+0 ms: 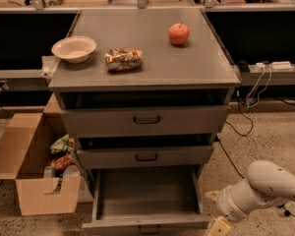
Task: Close bottom drawer
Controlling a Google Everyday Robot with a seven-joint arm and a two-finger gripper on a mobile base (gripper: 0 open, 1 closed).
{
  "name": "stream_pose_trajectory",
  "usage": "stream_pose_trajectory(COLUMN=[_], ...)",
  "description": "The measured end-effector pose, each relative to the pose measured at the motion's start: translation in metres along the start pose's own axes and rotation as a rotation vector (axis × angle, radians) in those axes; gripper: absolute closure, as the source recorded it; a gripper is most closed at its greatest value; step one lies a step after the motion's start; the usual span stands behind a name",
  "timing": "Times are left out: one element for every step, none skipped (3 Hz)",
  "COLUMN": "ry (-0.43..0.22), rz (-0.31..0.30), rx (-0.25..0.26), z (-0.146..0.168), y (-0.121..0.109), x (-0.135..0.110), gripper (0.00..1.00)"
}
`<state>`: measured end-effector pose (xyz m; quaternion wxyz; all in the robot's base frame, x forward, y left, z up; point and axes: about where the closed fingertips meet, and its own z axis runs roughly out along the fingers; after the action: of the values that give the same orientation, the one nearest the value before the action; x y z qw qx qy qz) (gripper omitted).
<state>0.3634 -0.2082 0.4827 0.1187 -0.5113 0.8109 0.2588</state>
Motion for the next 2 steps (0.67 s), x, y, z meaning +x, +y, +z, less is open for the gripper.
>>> stream_pose_trajectory(ry=[-0.041,-0.083], rz=[-0.014,-0.028], rx=[0.003,-0.026], z=[0.015,0.040], y=[-0.015,-0.033], x=[0.013,0.027], gripper=[0.00,0.00])
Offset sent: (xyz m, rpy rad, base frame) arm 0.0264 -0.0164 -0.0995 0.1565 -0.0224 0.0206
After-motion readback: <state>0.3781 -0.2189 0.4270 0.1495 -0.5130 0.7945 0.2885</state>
